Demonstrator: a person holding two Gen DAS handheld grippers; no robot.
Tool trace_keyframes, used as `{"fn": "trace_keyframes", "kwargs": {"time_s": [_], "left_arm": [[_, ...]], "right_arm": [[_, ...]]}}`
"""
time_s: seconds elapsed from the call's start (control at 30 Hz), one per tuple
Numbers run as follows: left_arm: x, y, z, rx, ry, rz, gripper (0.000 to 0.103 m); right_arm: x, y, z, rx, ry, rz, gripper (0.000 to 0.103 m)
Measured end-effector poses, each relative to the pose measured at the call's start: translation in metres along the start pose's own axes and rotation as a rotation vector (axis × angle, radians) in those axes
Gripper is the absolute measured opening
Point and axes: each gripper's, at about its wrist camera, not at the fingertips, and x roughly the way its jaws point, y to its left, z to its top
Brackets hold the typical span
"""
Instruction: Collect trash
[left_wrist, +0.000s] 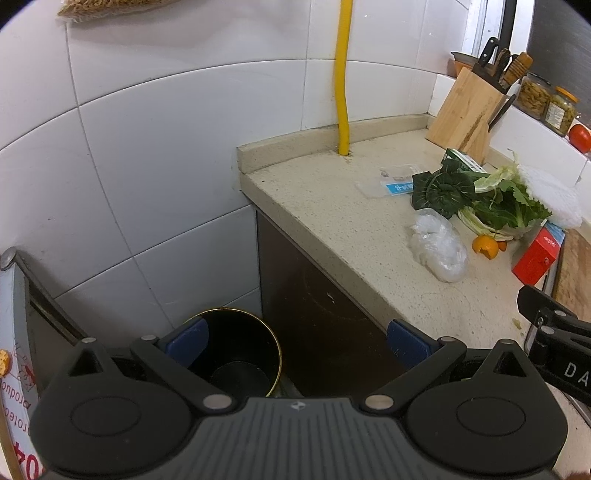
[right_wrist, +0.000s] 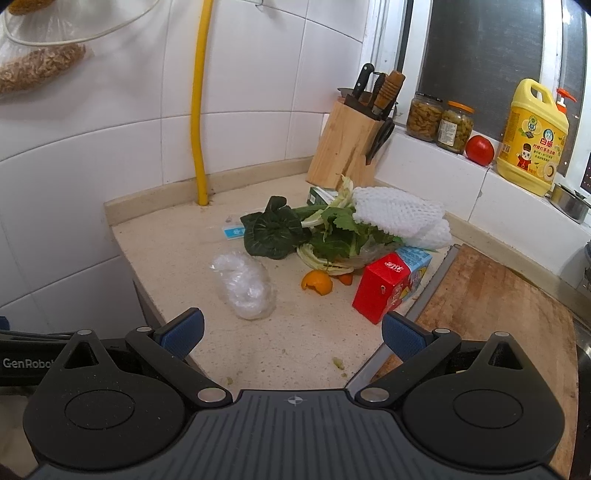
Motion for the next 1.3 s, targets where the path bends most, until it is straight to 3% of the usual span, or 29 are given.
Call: {"fn": "trace_keyframes", "kwargs": {"time_s": [1.0,1.3], "left_arm": [[0.014,0.016,0.003,-0.014,0.027,0.006,0.100],[0.024,-0.003,0.008,0.007,0.024,-0.023,0.099]], "right_arm": [[0.010,0.024,0.004,-0.032,0.027,0.012,0.103],[0.022,0.015,0.004,-0.027,0.054,0.006,0.103]]}}
